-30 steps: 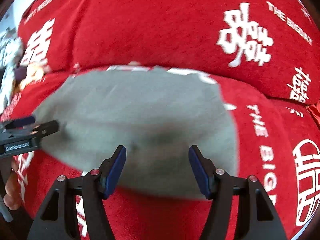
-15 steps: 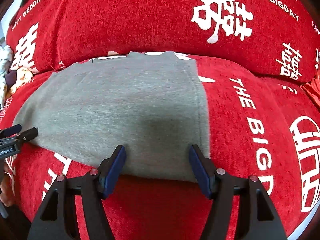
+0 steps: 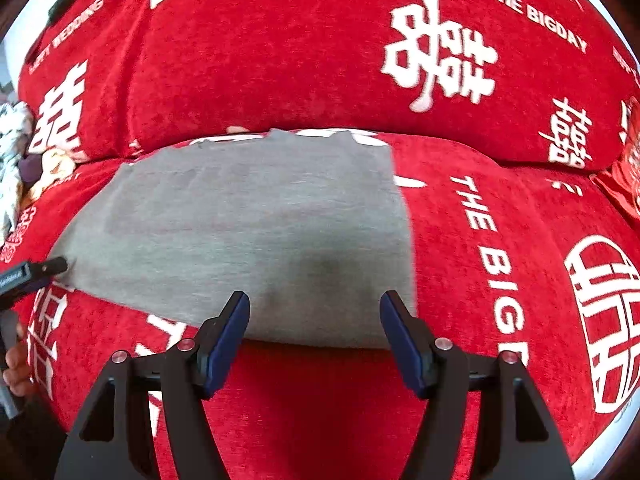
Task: Fold small clothes
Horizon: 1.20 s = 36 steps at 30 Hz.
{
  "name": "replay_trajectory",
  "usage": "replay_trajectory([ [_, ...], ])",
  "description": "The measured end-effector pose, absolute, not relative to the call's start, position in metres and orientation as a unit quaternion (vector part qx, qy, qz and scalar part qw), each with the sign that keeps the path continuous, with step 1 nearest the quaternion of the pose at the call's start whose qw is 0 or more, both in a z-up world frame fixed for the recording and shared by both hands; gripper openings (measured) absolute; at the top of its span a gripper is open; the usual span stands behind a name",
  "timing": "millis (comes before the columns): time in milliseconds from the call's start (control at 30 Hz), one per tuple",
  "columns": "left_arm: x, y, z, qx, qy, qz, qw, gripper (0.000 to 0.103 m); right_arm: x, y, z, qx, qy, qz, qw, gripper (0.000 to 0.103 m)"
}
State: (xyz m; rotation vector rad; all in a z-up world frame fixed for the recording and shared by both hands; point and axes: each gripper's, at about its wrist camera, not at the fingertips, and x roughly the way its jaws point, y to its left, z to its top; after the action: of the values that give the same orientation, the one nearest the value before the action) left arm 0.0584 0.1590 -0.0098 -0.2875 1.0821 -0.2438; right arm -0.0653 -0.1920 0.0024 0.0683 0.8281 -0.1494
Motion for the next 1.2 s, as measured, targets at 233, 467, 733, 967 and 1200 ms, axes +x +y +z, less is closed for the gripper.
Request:
replay_trajectory([
  [233,0.081,0.122,-0.011,-0.112,0.505,-0.138,0.845,0.101,-0.057,-0.174,-0.001,0.021,0.412,-0.060,0.909,0.071],
  [467,0.084,0.124,-0.010,-0.126,0.491,-0.152,0.848,0.101,-0.040,-0.169,0.000,0.010,0.426,-0.068,0.902,0.071],
  [733,0.082,0.125,-0.010,-0.129,0.483,-0.156,0.852,0.101,-0.002,-0.127,0.010,-0.028,0.435,-0.049,0.899,0.071],
  [967,0.076,0.129,-0.008,-0.139,0.468,-0.153,0.859,0.034,0.038,-0.089,0.032,-0.042,0.435,-0.012,0.900,0.071],
  [1200,0.066,0.114,0.001,-0.099,0.448,-0.121,0.880,0.026,0.124,-0.052,0.038,0.004,0.496,0.065,0.866,0.071],
])
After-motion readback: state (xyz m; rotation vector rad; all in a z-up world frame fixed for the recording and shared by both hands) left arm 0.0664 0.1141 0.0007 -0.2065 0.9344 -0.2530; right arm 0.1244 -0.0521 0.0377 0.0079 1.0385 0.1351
